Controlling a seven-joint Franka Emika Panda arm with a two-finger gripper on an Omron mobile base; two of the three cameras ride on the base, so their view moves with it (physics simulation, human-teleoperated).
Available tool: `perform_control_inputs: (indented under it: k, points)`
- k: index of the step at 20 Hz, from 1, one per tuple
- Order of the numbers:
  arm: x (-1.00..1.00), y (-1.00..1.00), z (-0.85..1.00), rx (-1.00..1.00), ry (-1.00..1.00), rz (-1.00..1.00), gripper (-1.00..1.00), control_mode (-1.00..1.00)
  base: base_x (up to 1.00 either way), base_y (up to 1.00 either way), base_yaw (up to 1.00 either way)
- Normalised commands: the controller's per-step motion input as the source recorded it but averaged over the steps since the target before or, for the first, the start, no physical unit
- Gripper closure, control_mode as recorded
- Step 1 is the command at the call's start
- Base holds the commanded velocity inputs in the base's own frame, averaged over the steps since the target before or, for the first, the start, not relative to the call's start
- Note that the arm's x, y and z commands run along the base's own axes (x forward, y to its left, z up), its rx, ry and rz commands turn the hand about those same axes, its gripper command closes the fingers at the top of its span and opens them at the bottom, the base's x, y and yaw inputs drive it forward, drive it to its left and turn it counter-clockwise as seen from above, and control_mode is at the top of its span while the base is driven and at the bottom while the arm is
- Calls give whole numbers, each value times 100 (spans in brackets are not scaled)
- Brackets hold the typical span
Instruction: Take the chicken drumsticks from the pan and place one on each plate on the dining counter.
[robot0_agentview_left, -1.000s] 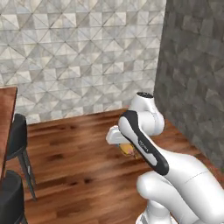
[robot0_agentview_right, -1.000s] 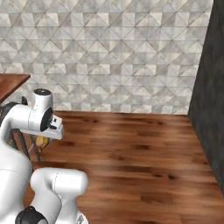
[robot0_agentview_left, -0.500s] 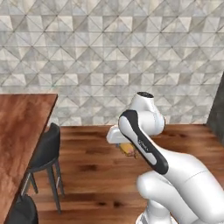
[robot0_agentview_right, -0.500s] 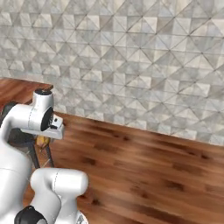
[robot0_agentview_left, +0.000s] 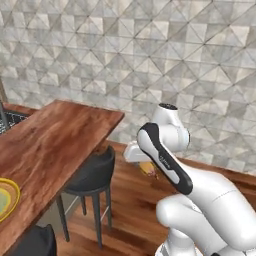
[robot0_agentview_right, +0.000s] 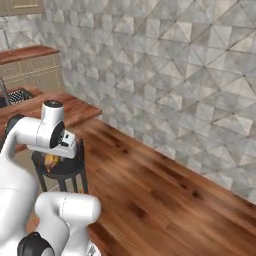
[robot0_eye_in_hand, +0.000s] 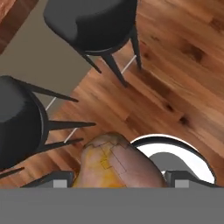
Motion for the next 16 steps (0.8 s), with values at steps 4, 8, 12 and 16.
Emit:
perform_control_inputs:
  k: [4, 8, 12, 16]
  points:
    - [0, 0, 0, 0, 0, 0, 100, 100, 67, 14, 75]
    - [0, 0, 0, 0, 0, 0, 100, 100, 57, 26, 75]
    - [0, 0, 0, 0, 0, 0, 100, 100, 46, 30, 73]
    - [0, 0, 0, 0, 0, 0, 100, 100, 59, 13, 62]
